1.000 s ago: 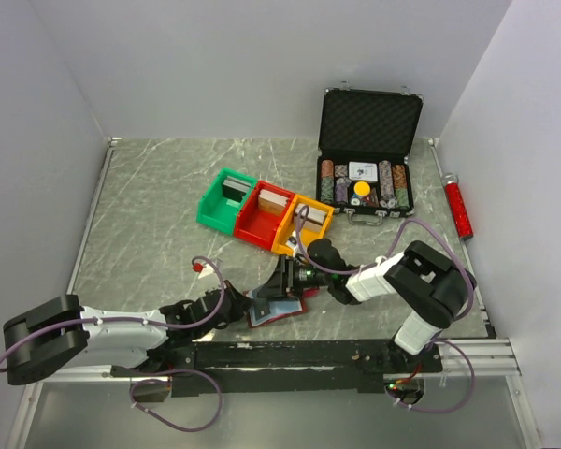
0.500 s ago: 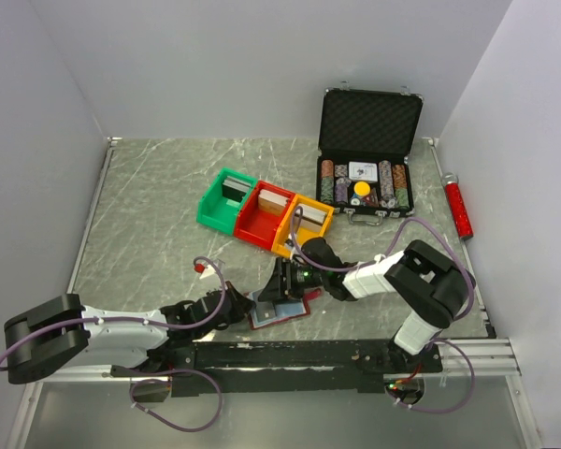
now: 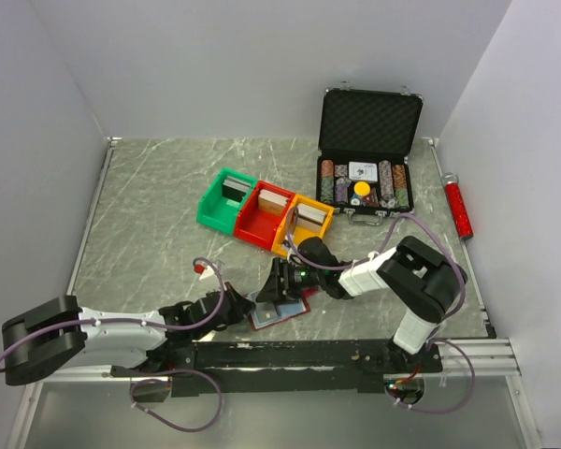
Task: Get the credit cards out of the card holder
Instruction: Remove the credit card from the card holder.
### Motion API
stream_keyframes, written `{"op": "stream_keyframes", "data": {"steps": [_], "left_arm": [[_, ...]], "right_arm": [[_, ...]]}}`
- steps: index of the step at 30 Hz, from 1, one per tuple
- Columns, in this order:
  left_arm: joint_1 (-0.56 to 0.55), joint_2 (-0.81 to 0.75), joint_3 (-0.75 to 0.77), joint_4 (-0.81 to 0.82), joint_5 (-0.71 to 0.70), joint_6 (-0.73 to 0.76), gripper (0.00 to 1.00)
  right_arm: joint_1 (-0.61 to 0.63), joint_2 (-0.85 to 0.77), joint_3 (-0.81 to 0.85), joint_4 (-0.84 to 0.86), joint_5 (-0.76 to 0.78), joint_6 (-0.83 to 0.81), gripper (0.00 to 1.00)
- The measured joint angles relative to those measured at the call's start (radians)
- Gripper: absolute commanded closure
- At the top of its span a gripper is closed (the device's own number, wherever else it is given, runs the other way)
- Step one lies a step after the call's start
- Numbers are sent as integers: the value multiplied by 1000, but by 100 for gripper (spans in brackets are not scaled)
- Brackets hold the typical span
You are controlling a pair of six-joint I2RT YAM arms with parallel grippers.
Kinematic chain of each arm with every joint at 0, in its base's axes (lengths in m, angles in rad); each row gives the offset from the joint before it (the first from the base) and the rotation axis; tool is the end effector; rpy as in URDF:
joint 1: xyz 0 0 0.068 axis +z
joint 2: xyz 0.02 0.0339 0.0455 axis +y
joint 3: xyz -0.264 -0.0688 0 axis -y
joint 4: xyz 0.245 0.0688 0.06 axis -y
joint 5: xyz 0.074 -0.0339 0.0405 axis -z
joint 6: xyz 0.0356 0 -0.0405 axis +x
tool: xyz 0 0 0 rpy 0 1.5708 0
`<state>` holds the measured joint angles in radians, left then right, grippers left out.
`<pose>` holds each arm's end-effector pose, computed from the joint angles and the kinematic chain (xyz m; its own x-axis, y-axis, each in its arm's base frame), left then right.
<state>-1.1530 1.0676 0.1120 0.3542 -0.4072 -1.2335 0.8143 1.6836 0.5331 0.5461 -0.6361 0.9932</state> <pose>0.0823 -0.1506 0.1190 -0.7429 -0.4621 -0.4843 0.0173 0.7101 -0.7039 0.1829 0.2246 0.1183 -0.9842 -0.0609 -0.1665 -0.1758 0.4536 0.8737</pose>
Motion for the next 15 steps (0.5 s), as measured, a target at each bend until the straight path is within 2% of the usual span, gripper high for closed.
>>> {"op": "stream_keyframes", "data": {"steps": [3, 10, 15], "left_arm": [[-1, -13, -6, -4, 1, 0, 99], [-4, -76, -12, -67, 2, 0, 83], [-6, -167, -18, -134, -1, 1, 82]], "right_arm": [[5, 8, 6, 4, -9, 0, 39], [14, 9, 6, 7, -13, 0, 39], [17, 9, 8, 6, -13, 0, 39]]}}
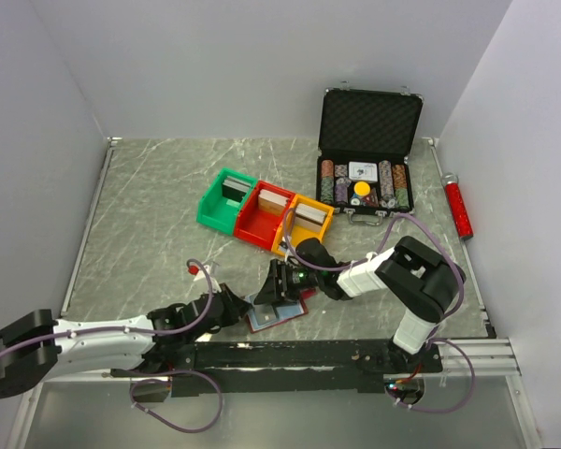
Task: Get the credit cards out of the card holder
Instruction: Remove the credit card from the card holder.
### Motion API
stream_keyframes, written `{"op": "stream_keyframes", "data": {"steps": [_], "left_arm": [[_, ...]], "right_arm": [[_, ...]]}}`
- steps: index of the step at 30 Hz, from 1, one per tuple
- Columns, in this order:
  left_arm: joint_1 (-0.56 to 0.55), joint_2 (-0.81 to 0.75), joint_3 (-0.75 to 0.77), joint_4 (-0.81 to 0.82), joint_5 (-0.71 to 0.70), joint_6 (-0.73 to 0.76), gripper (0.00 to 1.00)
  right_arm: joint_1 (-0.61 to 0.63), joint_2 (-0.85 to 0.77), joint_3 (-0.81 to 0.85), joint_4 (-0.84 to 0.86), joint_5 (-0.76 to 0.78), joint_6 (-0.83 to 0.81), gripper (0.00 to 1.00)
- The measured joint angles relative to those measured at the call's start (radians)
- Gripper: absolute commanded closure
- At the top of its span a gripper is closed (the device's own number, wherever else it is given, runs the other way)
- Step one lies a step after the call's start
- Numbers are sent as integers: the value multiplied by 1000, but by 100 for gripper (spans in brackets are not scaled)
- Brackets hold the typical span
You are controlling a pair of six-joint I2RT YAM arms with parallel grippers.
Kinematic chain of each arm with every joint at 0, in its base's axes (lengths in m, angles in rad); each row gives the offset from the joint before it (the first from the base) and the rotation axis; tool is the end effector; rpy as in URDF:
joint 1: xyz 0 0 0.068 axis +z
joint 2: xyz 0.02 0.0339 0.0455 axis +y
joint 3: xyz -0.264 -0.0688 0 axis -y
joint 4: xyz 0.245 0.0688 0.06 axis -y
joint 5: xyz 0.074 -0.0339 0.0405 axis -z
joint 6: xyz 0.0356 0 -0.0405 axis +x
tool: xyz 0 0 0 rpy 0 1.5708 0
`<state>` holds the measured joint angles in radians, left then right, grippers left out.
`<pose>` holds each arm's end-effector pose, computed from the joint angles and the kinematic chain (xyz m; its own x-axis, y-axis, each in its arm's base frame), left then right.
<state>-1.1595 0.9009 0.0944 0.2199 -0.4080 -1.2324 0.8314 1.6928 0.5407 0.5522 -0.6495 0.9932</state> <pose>0.0760 -0.1390 0.1261 -0.7425 -0.4634 -0.4836 0.0267 0.7010 -0.7127 0.1802 0.2295 0.1183 -0.9825 -0.0872 -0.1646 -0.1862 0.4411 0.8779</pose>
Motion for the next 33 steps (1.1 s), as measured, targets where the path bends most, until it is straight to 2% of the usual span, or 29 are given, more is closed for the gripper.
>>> {"op": "stream_keyframes", "data": {"steps": [6, 18, 33], "left_arm": [[-1, -28, -1, -34, -1, 2, 99], [0, 132, 37, 34, -1, 1, 99], [-1, 135, 42, 22, -6, -14, 99]], "right_arm": [[0, 0, 0, 0, 0, 0, 39], [0, 0, 1, 1, -6, 1, 38], [-11, -19, -6, -7, -7, 0, 39]]}}
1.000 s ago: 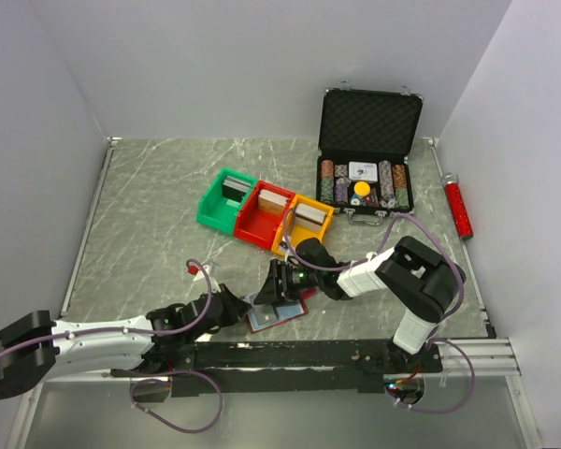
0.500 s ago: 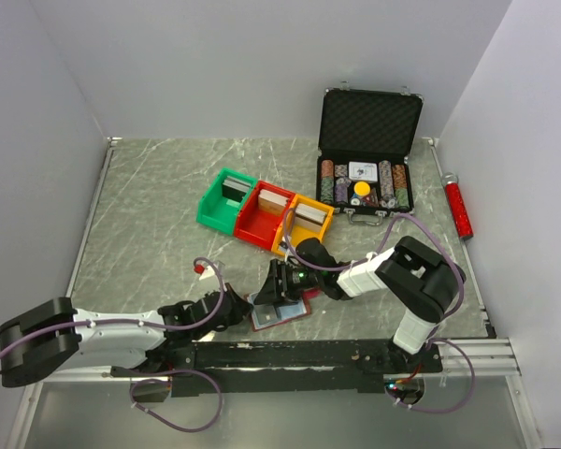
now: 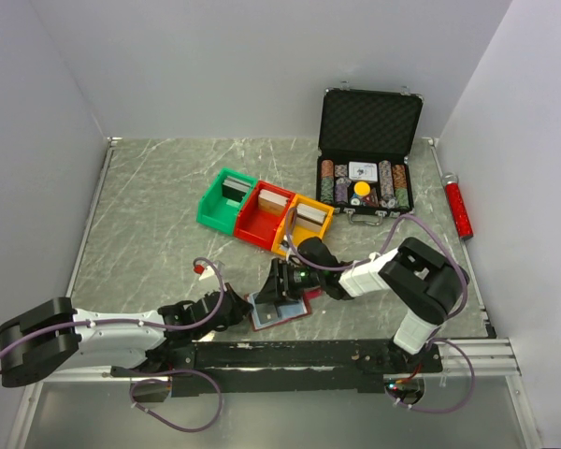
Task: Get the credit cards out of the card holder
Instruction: Remove the credit card from the card holder.
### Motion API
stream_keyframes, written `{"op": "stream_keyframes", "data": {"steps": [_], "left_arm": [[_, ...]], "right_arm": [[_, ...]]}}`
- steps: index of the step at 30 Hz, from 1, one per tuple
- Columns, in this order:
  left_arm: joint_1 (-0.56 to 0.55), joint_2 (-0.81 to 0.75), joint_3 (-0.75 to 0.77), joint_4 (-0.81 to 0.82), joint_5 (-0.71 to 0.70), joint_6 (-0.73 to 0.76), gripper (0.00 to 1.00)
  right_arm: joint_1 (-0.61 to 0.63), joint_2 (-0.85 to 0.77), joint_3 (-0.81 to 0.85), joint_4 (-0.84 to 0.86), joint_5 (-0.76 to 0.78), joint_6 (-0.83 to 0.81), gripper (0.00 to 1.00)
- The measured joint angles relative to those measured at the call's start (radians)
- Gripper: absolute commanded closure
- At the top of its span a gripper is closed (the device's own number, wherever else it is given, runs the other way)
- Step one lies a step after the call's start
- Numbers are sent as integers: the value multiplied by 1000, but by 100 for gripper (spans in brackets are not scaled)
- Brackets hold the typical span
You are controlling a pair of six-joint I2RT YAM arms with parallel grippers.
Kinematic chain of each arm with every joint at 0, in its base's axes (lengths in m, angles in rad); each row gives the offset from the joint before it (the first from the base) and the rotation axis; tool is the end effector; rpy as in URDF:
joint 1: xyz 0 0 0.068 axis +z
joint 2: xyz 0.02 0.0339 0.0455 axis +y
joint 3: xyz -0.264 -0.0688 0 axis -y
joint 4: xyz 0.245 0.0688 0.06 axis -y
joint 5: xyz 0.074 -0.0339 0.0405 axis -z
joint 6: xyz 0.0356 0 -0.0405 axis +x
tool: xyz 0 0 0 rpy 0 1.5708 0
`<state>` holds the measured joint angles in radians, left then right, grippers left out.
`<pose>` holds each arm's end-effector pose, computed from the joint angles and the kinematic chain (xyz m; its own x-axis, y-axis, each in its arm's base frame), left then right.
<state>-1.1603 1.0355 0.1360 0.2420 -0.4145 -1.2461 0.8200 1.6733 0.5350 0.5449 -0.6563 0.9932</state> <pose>0.0806 -0.1493 0.1209 -0.7527 -0.4444 -0.4858 -0.0040 0.7409 -0.6716 0.1812 0.2261 0.1217 -0.9827 -0.0803 -0.1668 -0.1851 0.4357 0.8809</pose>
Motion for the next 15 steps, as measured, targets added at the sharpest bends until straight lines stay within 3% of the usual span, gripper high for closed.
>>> {"op": "stream_keyframes", "data": {"steps": [15], "left_arm": [[0, 0, 1, -4, -1, -5, 99]], "right_arm": [[-19, -40, -26, -19, -2, -15, 41]]}}
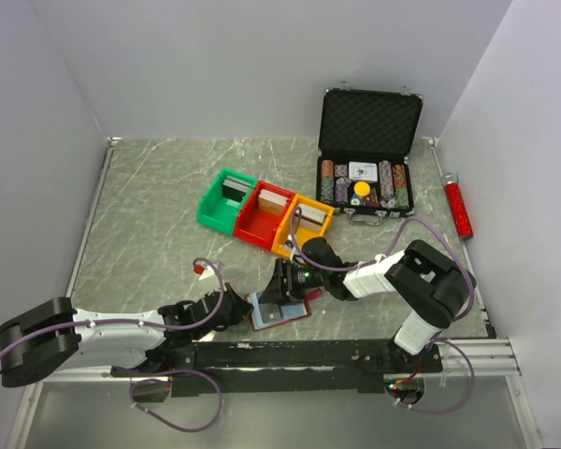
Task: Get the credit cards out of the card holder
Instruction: Remove the credit card from the card holder.
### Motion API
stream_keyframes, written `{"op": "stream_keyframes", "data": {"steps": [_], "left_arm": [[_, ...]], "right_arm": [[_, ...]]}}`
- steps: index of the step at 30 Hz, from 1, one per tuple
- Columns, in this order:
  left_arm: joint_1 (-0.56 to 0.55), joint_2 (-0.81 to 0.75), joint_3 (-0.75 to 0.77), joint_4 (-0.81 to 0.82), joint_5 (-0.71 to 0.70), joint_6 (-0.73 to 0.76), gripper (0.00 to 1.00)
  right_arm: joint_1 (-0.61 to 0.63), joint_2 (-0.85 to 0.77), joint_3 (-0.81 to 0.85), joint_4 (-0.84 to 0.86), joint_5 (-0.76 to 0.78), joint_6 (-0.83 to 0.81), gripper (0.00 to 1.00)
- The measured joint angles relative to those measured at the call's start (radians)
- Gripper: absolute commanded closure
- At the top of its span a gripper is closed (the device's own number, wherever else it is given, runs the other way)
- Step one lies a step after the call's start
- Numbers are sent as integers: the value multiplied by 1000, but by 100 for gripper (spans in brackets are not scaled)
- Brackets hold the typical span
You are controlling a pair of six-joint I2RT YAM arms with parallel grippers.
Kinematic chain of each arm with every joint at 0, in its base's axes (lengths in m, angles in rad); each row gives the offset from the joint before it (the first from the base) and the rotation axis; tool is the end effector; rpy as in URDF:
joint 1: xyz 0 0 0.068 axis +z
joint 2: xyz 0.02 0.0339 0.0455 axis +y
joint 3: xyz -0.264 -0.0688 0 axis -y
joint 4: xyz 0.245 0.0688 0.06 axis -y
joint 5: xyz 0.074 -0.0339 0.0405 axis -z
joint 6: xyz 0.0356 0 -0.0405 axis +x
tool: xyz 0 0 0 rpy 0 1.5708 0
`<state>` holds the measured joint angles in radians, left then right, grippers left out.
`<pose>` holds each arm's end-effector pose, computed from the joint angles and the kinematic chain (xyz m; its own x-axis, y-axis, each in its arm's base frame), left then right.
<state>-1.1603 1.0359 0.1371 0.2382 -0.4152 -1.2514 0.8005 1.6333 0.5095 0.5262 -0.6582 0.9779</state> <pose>0.0806 -0.1493 0.1209 -0.7528 -0.4473 -0.4829 -0.0089 0.7405 -0.6720 0.1800 0.2168 0.1245 -0.9818 -0.0698 -0.1765 -0.1891 0.4399 0.8779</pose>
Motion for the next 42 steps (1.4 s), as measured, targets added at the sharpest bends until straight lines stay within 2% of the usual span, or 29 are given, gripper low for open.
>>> {"op": "stream_keyframes", "data": {"steps": [13, 42], "left_arm": [[0, 0, 0, -2, -1, -17, 99], [0, -25, -9, -18, -1, -26, 99]], "right_arm": [[-26, -41, -26, -18, -9, -7, 43], [-86, -115, -97, -63, -17, -60, 63]]}}
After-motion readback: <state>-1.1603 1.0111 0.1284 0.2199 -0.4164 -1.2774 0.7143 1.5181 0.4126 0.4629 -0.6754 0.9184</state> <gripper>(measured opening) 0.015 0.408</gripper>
